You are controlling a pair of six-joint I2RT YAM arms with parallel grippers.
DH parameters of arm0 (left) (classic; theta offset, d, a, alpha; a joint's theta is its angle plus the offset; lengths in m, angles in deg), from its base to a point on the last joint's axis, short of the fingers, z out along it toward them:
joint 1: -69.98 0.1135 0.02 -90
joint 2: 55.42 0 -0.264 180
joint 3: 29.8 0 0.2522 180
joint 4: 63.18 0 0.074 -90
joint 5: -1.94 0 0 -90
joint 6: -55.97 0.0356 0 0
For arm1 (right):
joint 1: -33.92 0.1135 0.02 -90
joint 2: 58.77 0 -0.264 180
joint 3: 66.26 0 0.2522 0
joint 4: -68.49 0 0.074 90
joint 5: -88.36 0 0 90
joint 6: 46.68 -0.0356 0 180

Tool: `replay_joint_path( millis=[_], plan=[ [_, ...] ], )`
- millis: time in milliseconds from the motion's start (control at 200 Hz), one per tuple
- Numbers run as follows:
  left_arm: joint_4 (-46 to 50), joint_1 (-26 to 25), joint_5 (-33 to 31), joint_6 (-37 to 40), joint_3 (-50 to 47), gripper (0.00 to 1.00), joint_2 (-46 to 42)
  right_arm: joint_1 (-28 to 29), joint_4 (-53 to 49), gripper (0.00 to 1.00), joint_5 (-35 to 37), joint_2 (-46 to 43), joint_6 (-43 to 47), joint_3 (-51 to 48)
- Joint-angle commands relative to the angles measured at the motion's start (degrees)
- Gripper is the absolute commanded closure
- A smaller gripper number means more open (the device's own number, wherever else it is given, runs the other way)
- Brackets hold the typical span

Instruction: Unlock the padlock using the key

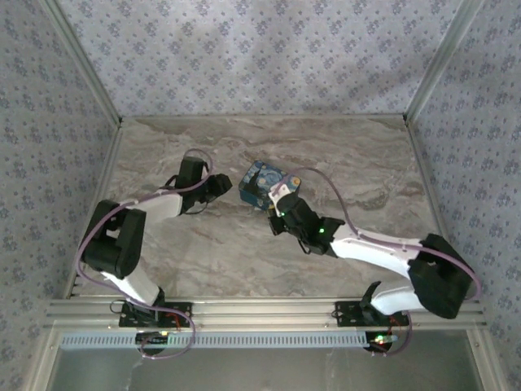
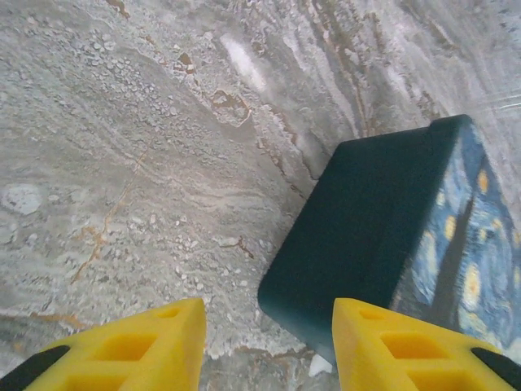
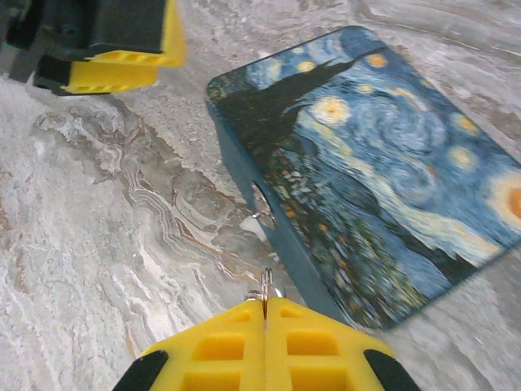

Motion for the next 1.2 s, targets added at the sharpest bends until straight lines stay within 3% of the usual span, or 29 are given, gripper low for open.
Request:
replay_joint_path(
  millis=[0,220,335,685,1124,1199],
  plan=[
    [1.40,-0.11,-0.58,0.04,-2.12,0.55,-4.76,-1.05,-5.82,1.00,4.15,-6.28,-5.15,-2.07],
    [4.31,-1.63,-2.07,0.90,-5.08,0.54,-11.54,-6.18,-13.40,1.00,7.63,-16.59,-14.13,-6.55],
    [5.65,-2.48,-3.03,1.23,-6.03,0.53,-14.67,-11.79,-16.28,1.00,7.17,-19.37,-19.62,-8.60],
    [9.16,-3.67,-6.26,2.21,-8.57,0.49,-21.41,-27.34,-15.47,1.00,-0.96,-17.88,-28.99,-12.12],
    [9.57,-3.72,-7.59,1.68,-9.60,0.48,-22.78,-30.05,-10.25,1.00,-3.29,-5.79,-30.22,-9.78],
    [9.77,-3.77,-7.95,1.77,-9.64,0.48,-22.96,-30.06,-10.48,0.93,-3.51,-5.01,-30.33,-9.33]
  ],
)
